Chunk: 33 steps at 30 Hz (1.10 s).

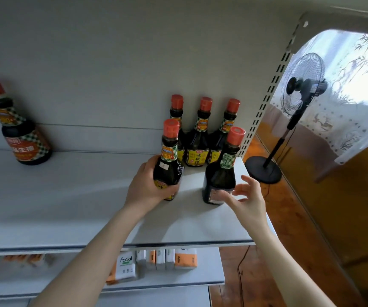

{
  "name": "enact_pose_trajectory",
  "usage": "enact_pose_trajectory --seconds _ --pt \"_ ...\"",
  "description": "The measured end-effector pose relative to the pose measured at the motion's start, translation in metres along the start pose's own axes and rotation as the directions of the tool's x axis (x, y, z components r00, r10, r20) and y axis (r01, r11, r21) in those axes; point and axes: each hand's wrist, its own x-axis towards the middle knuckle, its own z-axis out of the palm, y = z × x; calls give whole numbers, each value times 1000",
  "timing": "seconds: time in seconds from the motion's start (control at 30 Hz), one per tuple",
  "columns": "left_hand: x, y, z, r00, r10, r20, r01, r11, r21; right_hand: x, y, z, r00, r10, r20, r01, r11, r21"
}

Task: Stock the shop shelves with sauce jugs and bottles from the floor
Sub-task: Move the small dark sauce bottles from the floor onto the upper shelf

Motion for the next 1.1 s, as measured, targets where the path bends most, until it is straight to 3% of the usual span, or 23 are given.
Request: enact_pose_trajectory --seconds 0.07,0.23,0.47,0.63,0.87,1.1 --pt "0 -1 0 1000 -5 -2 5 1000 -7 0 3 -4 1000 -18 2 18 1000 2" --pt "-1 1 0 1000 0 -5 0 1000 -7 10 4 0 943 8 333 -26 999 48" --pt "-1 1 0 1000 9 -16 -9 1000 -2 2 11 14 1000 -1 24 3 996 -87" --pt "0 -1 1 1000 3 -17 -4 1000 -19 -2 17 12 988 31 154 -39 998 53" --pt "1 0 2 1000 -4 -16 4 1000 -7 9 20 20 999 15 -33 -17 998 -67" --pt "1 -1 3 999 10 -34 -10 1000 -4 34 31 17 995 65 74 -66 998 4"
